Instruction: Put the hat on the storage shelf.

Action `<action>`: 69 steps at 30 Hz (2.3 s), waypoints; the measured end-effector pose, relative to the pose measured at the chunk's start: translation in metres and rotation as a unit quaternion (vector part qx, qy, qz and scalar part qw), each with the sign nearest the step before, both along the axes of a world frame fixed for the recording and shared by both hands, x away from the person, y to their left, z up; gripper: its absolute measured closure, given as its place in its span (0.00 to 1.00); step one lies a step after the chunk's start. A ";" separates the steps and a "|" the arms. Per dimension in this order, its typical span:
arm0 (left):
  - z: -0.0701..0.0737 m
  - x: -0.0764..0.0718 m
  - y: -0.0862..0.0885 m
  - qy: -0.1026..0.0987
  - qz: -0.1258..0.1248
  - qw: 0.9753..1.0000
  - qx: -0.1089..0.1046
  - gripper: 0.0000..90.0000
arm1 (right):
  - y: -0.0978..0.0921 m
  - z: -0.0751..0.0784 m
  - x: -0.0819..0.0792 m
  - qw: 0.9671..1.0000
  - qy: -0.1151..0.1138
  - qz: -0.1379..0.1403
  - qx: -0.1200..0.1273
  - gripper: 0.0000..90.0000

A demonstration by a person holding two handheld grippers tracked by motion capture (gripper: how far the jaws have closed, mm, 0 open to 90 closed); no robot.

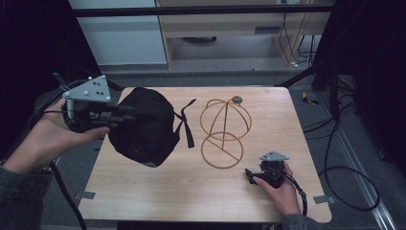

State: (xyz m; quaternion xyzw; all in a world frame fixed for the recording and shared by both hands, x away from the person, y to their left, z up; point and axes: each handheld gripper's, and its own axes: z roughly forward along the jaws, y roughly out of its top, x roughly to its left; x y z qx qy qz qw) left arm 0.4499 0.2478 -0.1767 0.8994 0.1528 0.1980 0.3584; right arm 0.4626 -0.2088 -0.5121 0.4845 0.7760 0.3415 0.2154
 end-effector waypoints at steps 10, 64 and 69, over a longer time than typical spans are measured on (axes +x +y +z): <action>0.013 0.013 -0.014 -0.004 -0.002 1.000 -0.003 0.81 | 0.000 0.000 0.000 1.000 0.001 0.000 0.000 0.10; 0.043 0.039 -0.091 -0.024 -0.023 0.999 0.019 0.81 | 0.000 0.000 0.000 1.000 0.001 0.000 0.001 0.10; 0.043 0.043 -0.098 -0.026 -0.024 0.999 0.023 0.81 | 0.000 0.000 0.000 1.000 0.002 0.000 0.002 0.10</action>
